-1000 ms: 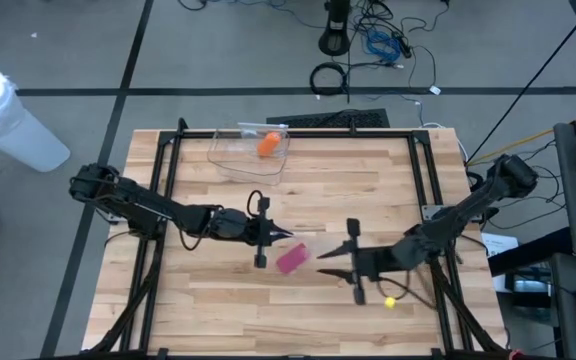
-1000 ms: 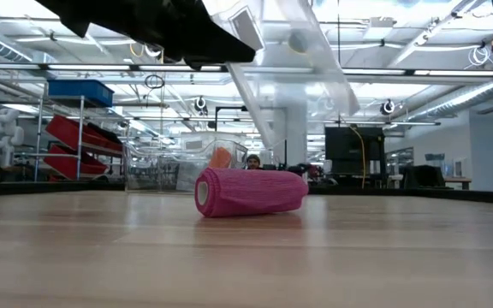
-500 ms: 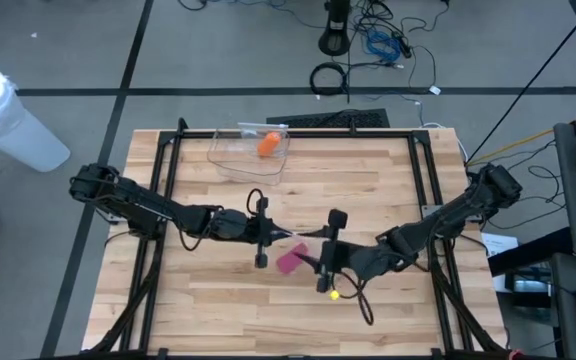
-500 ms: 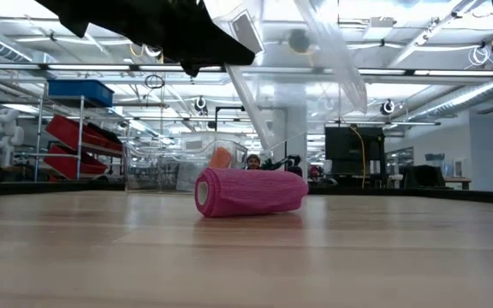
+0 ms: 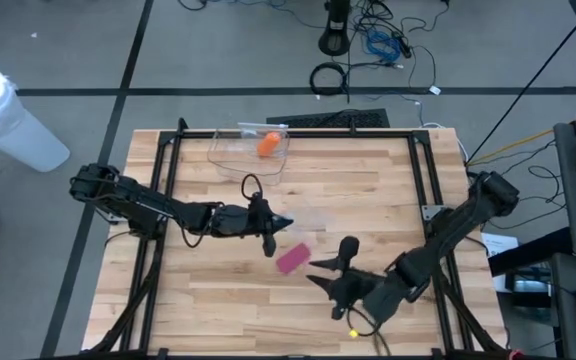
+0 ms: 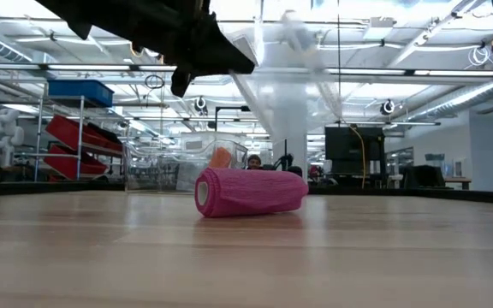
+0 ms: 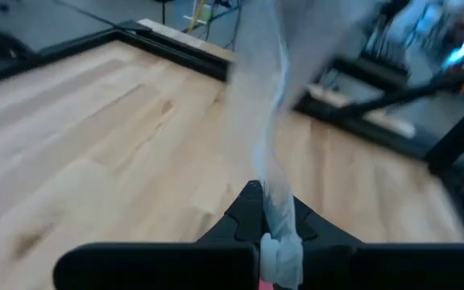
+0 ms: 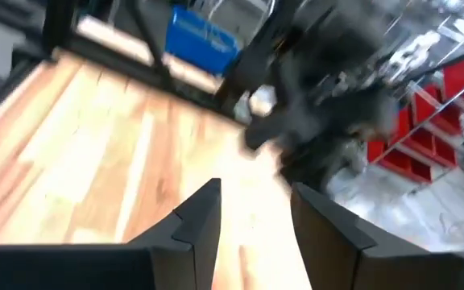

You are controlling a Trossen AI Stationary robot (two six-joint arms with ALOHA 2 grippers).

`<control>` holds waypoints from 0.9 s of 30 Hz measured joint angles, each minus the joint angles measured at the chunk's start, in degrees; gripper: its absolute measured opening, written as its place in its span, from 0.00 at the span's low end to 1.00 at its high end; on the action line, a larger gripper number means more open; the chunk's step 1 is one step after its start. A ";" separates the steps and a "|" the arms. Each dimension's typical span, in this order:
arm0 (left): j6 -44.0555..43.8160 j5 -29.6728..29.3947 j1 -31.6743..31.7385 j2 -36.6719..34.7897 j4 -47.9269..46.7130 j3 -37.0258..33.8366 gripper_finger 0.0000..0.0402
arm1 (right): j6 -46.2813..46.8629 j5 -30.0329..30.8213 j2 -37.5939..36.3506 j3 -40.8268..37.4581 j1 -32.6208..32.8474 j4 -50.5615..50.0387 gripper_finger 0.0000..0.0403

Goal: Roll bandage
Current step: Put the rolled pink bandage into the transparent zip bag

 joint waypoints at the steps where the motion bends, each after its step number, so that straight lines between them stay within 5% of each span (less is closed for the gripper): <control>1: -2.15 -0.07 -0.04 0.00 0.72 0.00 0.01 | 1.72 0.45 1.36 -0.01 0.00 -0.73 0.34; 10: -14.10 -0.14 -1.18 0.00 5.08 0.00 0.01 | 11.15 21.01 14.18 -0.09 -1.60 1.04 0.37; 21: -19.86 -0.20 -1.27 0.00 6.59 0.00 0.01 | 7.12 21.28 18.27 -0.09 -6.05 7.99 0.57; 27: -22.99 -0.40 -1.51 0.00 7.24 0.00 0.01 | 4.93 20.85 18.27 -0.09 -8.32 7.95 0.58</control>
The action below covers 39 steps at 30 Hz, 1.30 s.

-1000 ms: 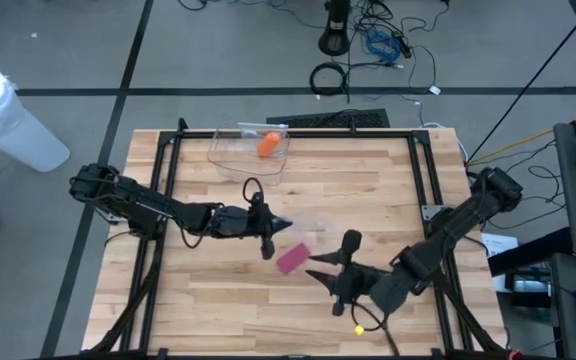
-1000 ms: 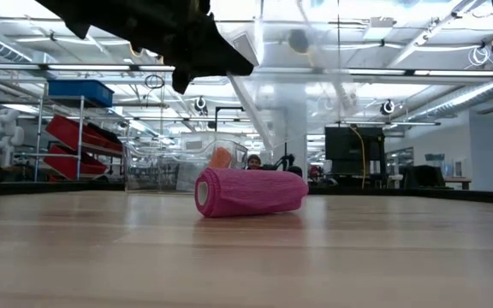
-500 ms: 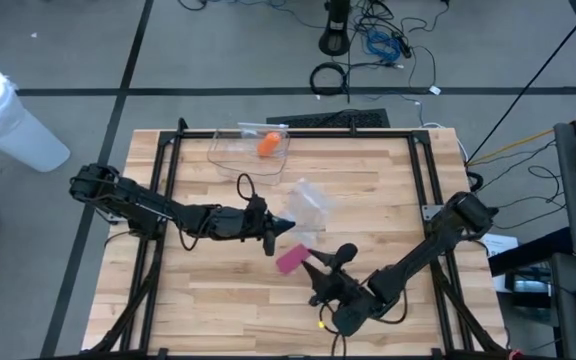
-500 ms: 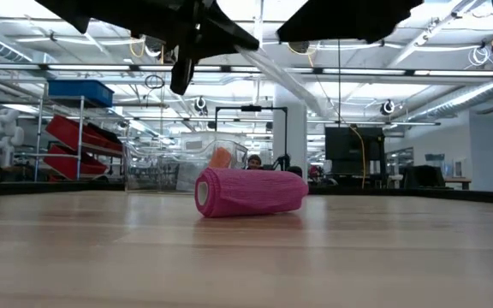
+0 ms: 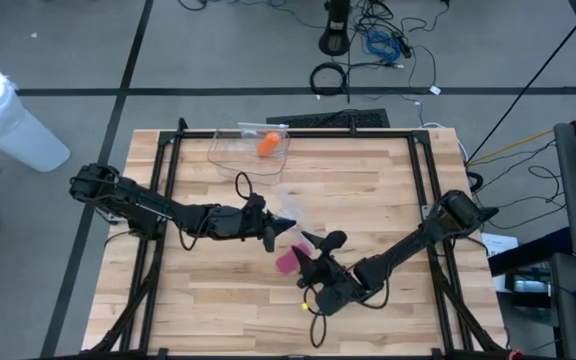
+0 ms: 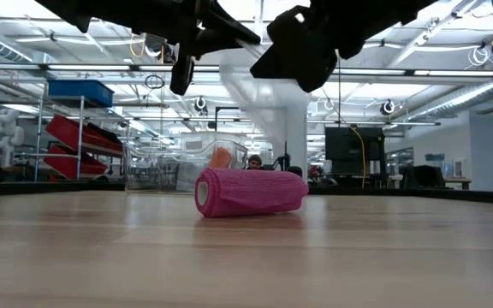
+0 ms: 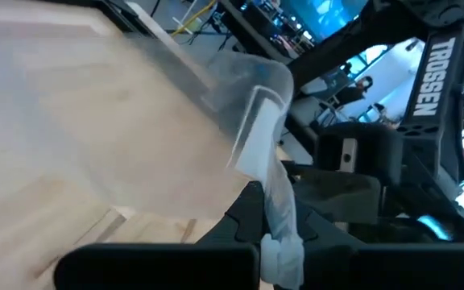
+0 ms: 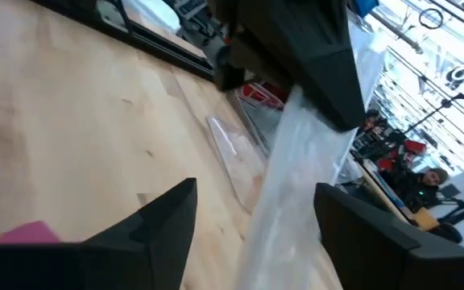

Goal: Roll bandage
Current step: Put the rolled pink bandage into the transparent zip bag

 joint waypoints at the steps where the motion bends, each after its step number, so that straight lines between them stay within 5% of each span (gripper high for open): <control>1: -0.75 0.00 0.00 0.00 -0.04 0.00 0.01 | -0.02 0.07 0.00 0.00 -0.35 0.02 0.57; 15: -0.71 2.93 -1.57 0.00 2.41 0.00 0.01 | -2.69 3.23 -0.02 -0.02 -1.60 -0.05 0.02; 23: 28.01 2.97 -1.35 0.00 2.10 0.02 0.01 | -4.14 4.32 -1.81 -0.09 1.73 0.59 0.00; 30: 26.44 7.08 -2.30 -0.02 6.73 0.00 0.01 | 0.25 -6.54 -5.75 -0.09 1.16 -1.33 0.00; 35: 24.83 9.41 -3.50 0.02 7.83 -0.01 0.04 | 3.93 -5.30 -7.05 -0.08 1.03 -6.64 0.00; 39: 25.99 9.52 -3.46 0.02 6.91 0.00 0.16 | 5.43 -4.25 -7.98 -0.07 1.55 -9.04 0.00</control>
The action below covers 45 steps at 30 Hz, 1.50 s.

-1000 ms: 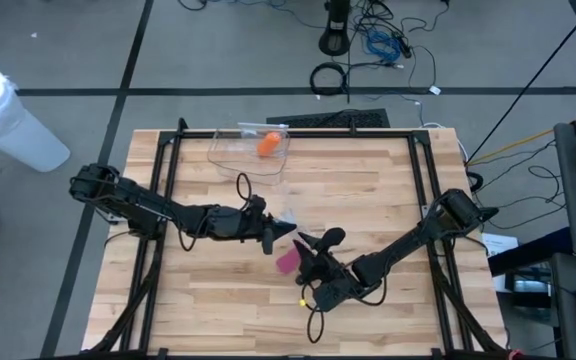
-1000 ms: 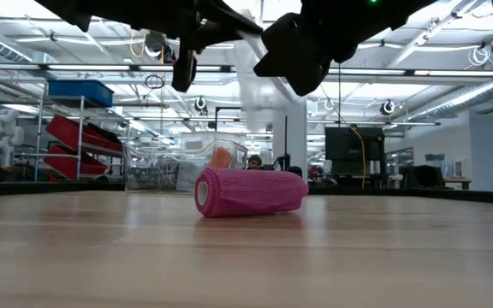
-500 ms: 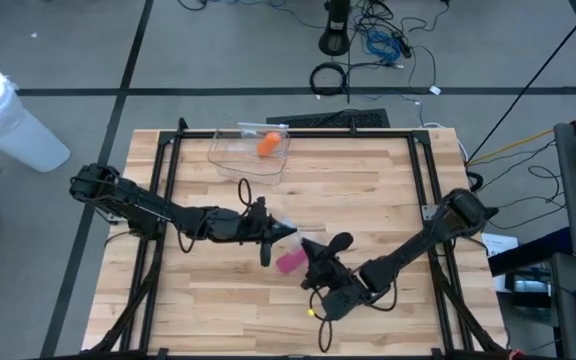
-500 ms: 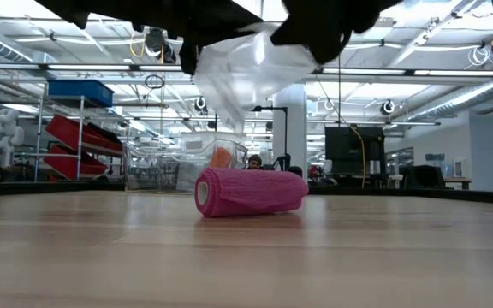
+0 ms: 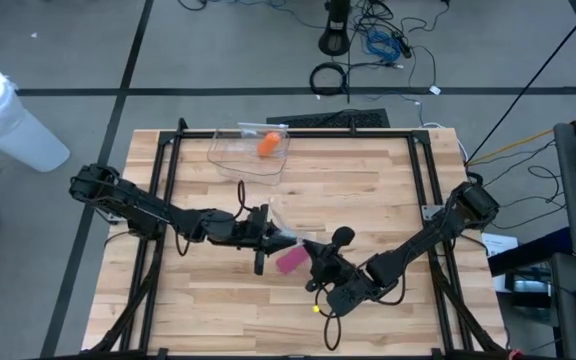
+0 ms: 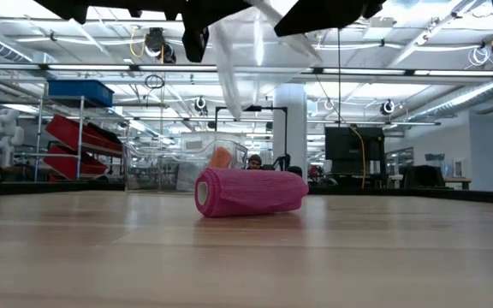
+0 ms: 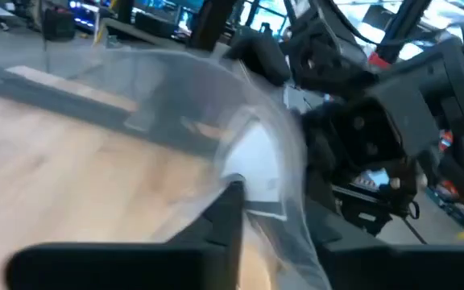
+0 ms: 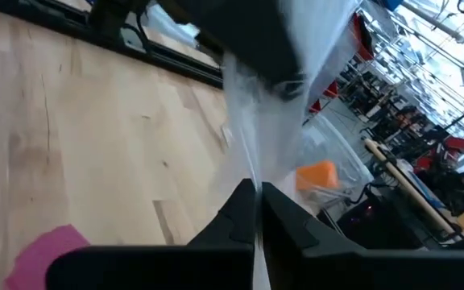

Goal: Roll bandage
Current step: Put the rolled pink bandage into the transparent zip bag

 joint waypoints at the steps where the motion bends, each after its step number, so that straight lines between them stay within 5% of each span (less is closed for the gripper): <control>1: 0.26 0.21 -0.02 0.00 -0.09 0.00 0.20 | 0.02 0.01 -0.29 0.00 0.02 0.04 0.00; 6: 5.13 0.51 -0.02 -0.04 -3.43 0.00 0.40 | 3.73 -0.24 -1.89 0.00 0.07 -6.40 0.00; 11: 8.93 -0.42 0.49 -1.38 -9.85 0.00 0.48 | 19.10 -2.33 -7.07 0.00 0.65 -22.83 0.00; 17: 11.76 -3.03 1.35 -4.50 -13.66 -0.02 0.48 | 26.16 -19.78 -12.38 0.02 -0.22 -33.97 0.00; 22: 22.37 -3.20 -0.41 -5.36 -13.82 0.00 0.49 | 23.98 -31.57 -12.83 0.02 -1.31 -33.95 0.00; 30: 42.00 -3.38 -4.32 -2.24 -16.35 0.03 0.49 | 19.64 -39.09 -12.83 0.02 -3.11 -30.79 0.00; 35: 43.75 -10.24 -4.89 -1.40 -14.14 0.02 0.49 | 18.34 -44.22 -12.83 0.02 -4.45 -29.15 0.00; 45: 41.92 -10.75 -4.82 -1.42 -14.34 0.02 0.43 | 15.78 -46.42 -12.83 0.02 -6.69 -27.28 0.00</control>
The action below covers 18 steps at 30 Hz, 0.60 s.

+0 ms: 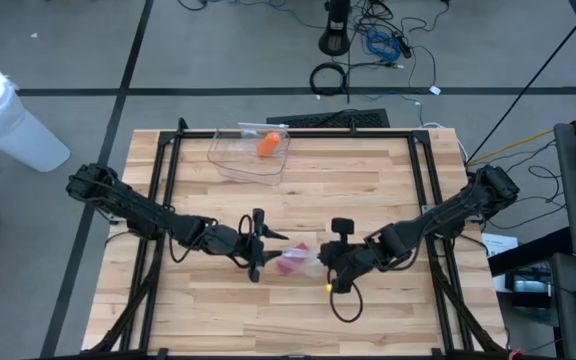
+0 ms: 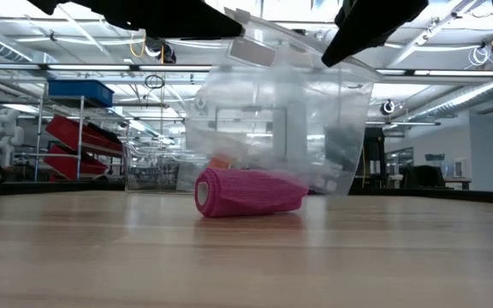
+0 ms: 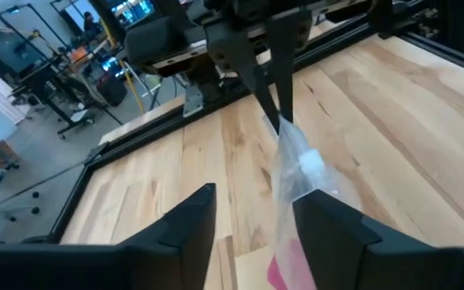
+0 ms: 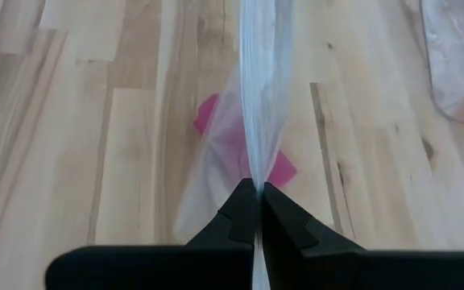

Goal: Roll bandage
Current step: Put the rolled pink bandage into the transparent zip bag

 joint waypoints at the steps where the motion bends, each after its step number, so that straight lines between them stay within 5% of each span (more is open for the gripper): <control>1: -0.01 -0.01 0.00 0.00 -0.04 0.00 0.41 | -0.32 0.13 0.00 0.00 -0.23 0.24 0.00; 12: 0.79 0.03 0.00 0.00 -2.38 0.00 0.11 | -3.09 5.66 -0.77 0.02 -0.39 1.81 0.01; 18: 2.84 -0.84 -0.02 0.00 -2.45 0.00 0.01 | -3.63 9.14 -2.76 0.02 0.52 3.16 0.14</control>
